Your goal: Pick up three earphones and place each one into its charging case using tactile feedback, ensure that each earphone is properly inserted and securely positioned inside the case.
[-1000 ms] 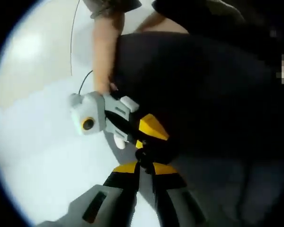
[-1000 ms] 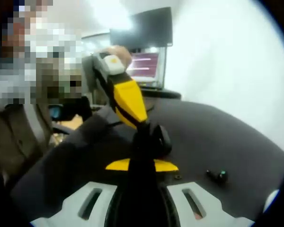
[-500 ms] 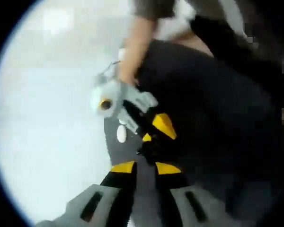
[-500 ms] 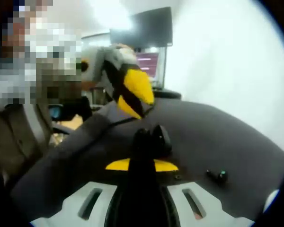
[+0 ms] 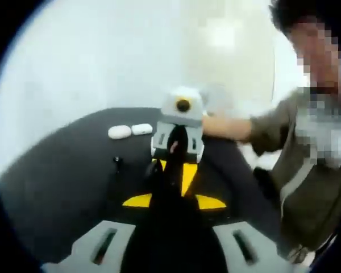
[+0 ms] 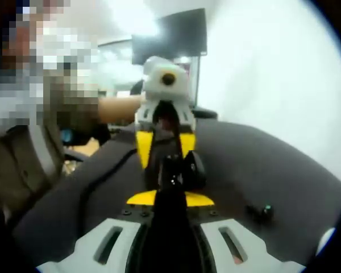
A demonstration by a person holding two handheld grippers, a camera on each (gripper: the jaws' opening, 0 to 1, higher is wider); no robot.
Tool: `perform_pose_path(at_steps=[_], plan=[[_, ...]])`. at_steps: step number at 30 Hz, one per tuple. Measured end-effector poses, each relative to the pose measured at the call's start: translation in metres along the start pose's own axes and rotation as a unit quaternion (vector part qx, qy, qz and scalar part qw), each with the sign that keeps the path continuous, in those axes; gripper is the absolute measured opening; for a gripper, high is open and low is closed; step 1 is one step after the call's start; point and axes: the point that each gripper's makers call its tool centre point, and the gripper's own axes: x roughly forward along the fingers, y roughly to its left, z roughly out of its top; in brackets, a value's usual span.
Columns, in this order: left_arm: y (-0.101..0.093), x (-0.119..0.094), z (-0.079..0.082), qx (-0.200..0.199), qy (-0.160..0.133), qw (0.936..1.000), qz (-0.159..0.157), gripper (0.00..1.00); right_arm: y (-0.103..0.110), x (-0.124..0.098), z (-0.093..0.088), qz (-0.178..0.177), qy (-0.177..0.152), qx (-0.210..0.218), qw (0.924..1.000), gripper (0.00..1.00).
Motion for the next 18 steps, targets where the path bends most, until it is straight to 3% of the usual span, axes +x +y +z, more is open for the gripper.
perform_pose_path(at_steps=[2,7,13,16,18], plan=[[0.002,0.005,-0.001,0.008,-0.005,1.0000,0.000,0.16,0.000,0.000,0.000,0.000,0.000,0.000,1.0000,0.18],[-0.001,0.007,0.002,0.013,-0.029,0.9993,-0.022,0.15,0.002,0.000,0.000,0.000,0.001,0.004,1.0000,0.18],[-0.005,0.008,0.004,0.033,-0.040,0.9984,-0.021,0.14,0.003,-0.003,0.001,0.000,0.009,0.011,0.9999,0.19],[-0.002,0.005,0.004,0.036,-0.044,0.9984,-0.005,0.14,-0.009,-0.029,0.000,-0.027,0.015,0.058,0.9979,0.22],[-0.001,0.003,0.003,0.037,-0.045,0.9983,0.004,0.14,-0.023,-0.048,0.010,-0.062,-0.013,0.090,0.9939,0.21]])
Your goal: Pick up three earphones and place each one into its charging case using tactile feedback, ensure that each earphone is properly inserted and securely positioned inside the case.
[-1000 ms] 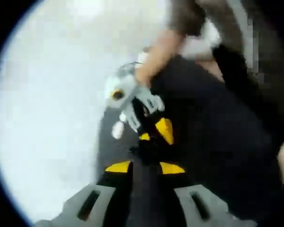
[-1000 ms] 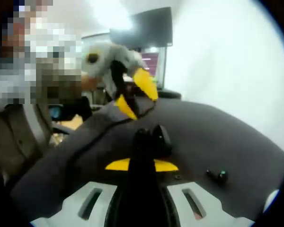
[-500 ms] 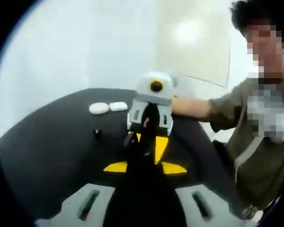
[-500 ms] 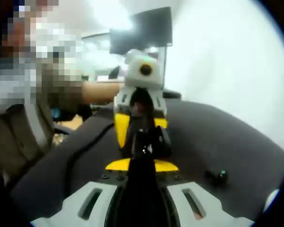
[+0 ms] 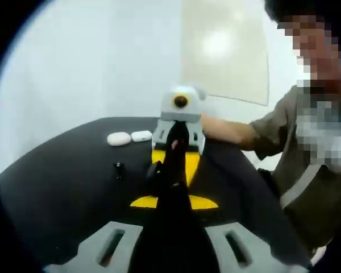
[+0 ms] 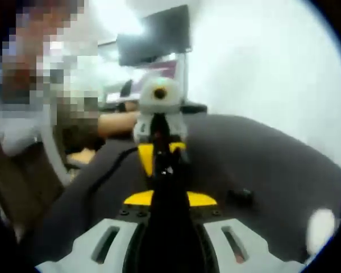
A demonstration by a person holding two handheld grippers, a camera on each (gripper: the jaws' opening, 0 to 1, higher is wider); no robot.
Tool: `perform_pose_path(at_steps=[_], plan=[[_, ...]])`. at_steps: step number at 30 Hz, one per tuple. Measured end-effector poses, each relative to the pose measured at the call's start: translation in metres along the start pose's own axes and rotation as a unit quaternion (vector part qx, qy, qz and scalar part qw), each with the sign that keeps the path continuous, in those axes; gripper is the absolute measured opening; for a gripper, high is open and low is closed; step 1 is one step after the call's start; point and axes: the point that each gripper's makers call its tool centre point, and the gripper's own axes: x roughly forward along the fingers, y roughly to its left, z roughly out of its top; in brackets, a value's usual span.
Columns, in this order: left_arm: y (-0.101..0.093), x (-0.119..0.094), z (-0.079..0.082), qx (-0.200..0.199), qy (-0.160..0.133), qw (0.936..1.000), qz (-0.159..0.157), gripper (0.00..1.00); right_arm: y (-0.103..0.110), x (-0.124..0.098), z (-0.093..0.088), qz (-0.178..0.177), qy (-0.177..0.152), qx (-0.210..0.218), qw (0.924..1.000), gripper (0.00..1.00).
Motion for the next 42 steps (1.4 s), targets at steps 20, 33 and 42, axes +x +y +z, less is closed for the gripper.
perform_pose_path(at_steps=[20,33,42], plan=[[0.007,0.002,-0.004,0.019,0.003,0.9996,0.019,0.14,-0.086,0.013,-0.016,-0.202,0.027,0.058,0.9774,0.16],[0.018,-0.003,-0.006,-0.020,0.004,0.9990,0.041,0.14,-0.003,-0.003,0.058,-0.137,-0.019,-0.285,0.9484,0.13],[0.017,0.002,-0.003,-0.026,0.006,0.9984,0.049,0.14,0.014,0.007,0.031,-0.113,0.060,-0.394,0.9103,0.13]])
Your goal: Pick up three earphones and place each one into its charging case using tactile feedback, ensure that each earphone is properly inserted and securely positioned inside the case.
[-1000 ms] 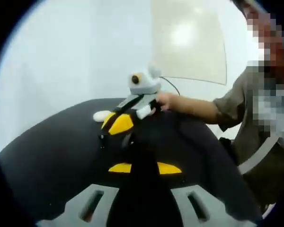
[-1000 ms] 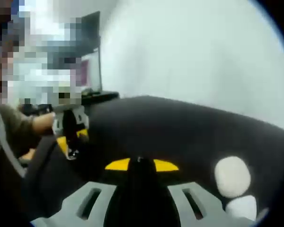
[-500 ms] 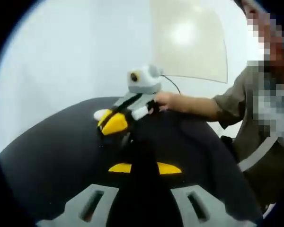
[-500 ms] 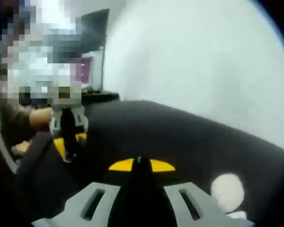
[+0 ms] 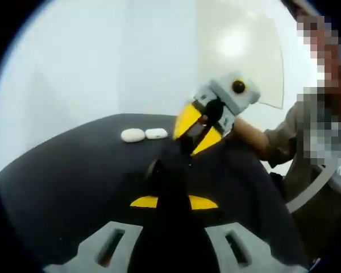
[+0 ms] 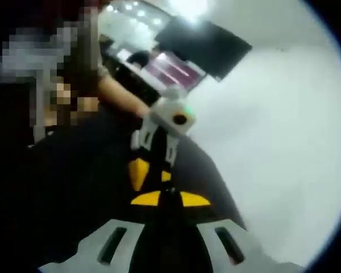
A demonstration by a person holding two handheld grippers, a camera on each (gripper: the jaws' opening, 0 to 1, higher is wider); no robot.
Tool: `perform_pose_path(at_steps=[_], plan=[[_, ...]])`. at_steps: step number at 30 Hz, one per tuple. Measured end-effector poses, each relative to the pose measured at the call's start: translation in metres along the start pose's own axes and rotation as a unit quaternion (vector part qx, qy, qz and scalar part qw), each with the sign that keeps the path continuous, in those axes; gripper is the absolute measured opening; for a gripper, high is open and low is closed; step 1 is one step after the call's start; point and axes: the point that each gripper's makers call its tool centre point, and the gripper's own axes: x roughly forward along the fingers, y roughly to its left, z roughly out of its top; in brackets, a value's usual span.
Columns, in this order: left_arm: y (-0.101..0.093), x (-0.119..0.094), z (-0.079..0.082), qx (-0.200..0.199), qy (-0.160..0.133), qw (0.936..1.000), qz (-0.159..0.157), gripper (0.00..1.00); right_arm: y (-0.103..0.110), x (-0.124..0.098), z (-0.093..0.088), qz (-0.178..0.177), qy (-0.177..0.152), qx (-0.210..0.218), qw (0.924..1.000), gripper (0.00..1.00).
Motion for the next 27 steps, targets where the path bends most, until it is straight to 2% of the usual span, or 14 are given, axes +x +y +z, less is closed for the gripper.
perform_pose_path(at_steps=[3,8,11,14,22,27], plan=[[-0.001,0.002,0.000,0.006,0.001,1.0000,0.003,0.14,0.002,0.000,-0.006,0.001,0.012,-0.003,0.9999,0.13],[-0.003,0.003,0.000,0.008,0.004,0.9999,0.010,0.14,0.001,0.004,-0.013,-0.006,0.036,-0.036,0.9987,0.13],[-0.002,0.003,0.001,-0.009,0.008,0.9997,0.019,0.14,0.003,0.004,-0.015,-0.005,0.053,-0.073,0.9959,0.13],[-0.003,0.004,0.002,-0.006,0.013,0.9996,0.026,0.14,0.004,0.007,-0.016,-0.004,0.061,-0.084,0.9946,0.13],[-0.003,0.005,0.003,0.001,0.007,0.9997,0.022,0.14,0.005,0.011,-0.013,0.002,0.045,-0.070,0.9966,0.13],[-0.003,0.004,0.002,0.008,0.009,0.9998,0.018,0.14,0.004,0.014,-0.008,0.011,0.018,-0.030,0.9993,0.13]])
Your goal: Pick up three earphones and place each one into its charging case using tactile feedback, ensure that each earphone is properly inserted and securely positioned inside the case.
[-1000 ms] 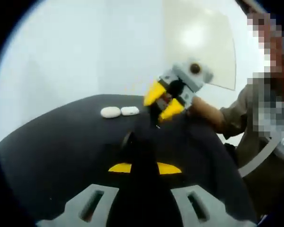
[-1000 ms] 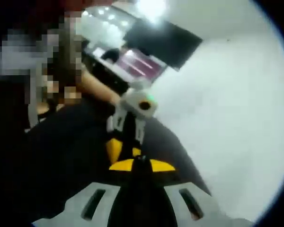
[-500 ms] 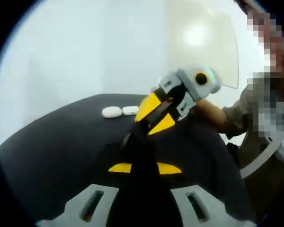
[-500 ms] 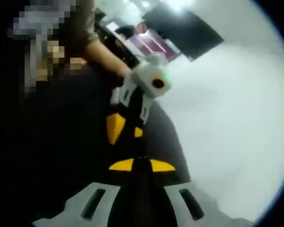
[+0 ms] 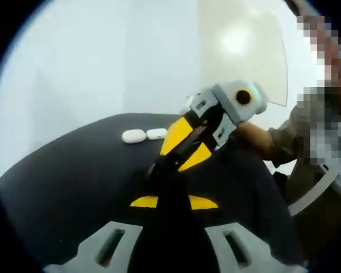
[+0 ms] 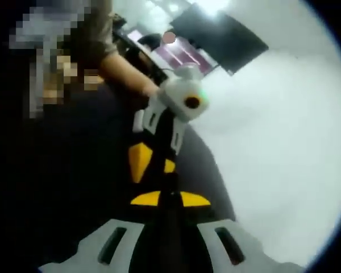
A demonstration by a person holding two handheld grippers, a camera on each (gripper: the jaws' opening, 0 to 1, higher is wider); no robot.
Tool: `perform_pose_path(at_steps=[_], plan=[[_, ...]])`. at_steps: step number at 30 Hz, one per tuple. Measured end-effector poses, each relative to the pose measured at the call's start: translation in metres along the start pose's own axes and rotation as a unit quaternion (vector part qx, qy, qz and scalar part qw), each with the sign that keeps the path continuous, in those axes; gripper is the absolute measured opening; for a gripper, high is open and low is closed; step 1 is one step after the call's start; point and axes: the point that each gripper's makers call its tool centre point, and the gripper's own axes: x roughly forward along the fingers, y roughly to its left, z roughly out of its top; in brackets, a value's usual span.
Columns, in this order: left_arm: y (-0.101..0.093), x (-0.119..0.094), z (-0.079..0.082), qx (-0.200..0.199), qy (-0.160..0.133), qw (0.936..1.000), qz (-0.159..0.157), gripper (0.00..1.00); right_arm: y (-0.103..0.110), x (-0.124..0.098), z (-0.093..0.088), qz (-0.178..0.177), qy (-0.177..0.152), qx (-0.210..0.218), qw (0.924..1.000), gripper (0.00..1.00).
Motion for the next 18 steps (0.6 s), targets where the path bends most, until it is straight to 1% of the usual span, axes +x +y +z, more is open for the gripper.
perform_pose_path(at_steps=[3,6,8,11,13,14,16,18], plan=[[0.000,-0.001,-0.001,0.006,0.002,1.0000,-0.002,0.14,0.003,0.002,0.002,0.018,-0.019,0.041,0.9988,0.13],[0.001,-0.001,-0.002,0.012,0.002,0.9999,-0.002,0.14,0.000,0.003,0.001,0.021,-0.031,0.071,0.9968,0.14],[0.001,-0.002,-0.002,0.014,0.003,0.9999,-0.003,0.14,-0.001,0.002,0.001,0.023,-0.037,0.083,0.9956,0.14],[0.002,-0.002,-0.002,0.013,0.002,0.9999,-0.003,0.14,0.000,0.000,0.005,0.031,-0.052,0.107,0.9924,0.19],[0.001,-0.004,-0.002,0.014,0.002,0.9999,-0.004,0.14,-0.001,-0.003,0.006,0.031,-0.057,0.106,0.9922,0.19],[0.001,-0.004,-0.002,0.014,0.001,0.9999,-0.005,0.14,-0.003,-0.004,0.006,0.029,-0.061,0.115,0.9911,0.19],[0.001,-0.005,-0.002,0.012,0.001,0.9999,-0.006,0.14,-0.005,-0.008,0.004,0.035,-0.073,0.154,0.9848,0.21],[0.001,-0.005,-0.002,0.015,0.000,0.9999,-0.008,0.14,-0.002,-0.010,-0.003,0.055,-0.080,0.210,0.9729,0.27]])
